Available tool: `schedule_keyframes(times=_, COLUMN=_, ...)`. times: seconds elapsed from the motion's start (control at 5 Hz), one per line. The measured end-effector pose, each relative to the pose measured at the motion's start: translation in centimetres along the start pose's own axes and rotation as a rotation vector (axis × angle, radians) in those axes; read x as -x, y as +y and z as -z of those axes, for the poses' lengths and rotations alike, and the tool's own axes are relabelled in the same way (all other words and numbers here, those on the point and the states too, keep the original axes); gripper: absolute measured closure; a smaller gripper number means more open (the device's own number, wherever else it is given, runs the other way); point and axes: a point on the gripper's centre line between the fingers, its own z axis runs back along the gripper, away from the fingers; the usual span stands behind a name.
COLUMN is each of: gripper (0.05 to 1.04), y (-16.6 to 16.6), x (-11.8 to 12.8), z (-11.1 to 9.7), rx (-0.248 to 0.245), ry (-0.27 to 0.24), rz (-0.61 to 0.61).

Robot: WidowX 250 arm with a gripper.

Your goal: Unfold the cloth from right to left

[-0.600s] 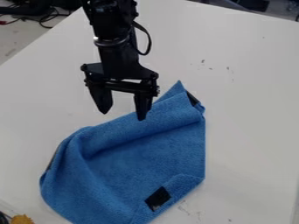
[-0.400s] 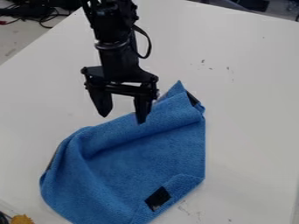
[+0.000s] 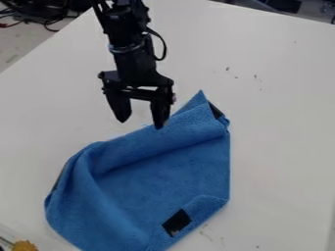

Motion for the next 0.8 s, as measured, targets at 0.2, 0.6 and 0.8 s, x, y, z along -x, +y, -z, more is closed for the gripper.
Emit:
schedule_keyframes(times=0.2, gripper=0.082, y=0.6, x=-1.7, z=1.5, rx=0.028, ry=-0.006, rz=0.037)
schedule_keyframes(times=0.6, gripper=0.082, y=0.4, x=-2.5, z=3.5, rx=0.077, ry=-0.017, rz=0.031)
schedule_keyframes(times=0.8, gripper=0.124, y=0.6, x=-2.4, z=3.6, rx=0.079, ry=-0.020, rz=0.032)
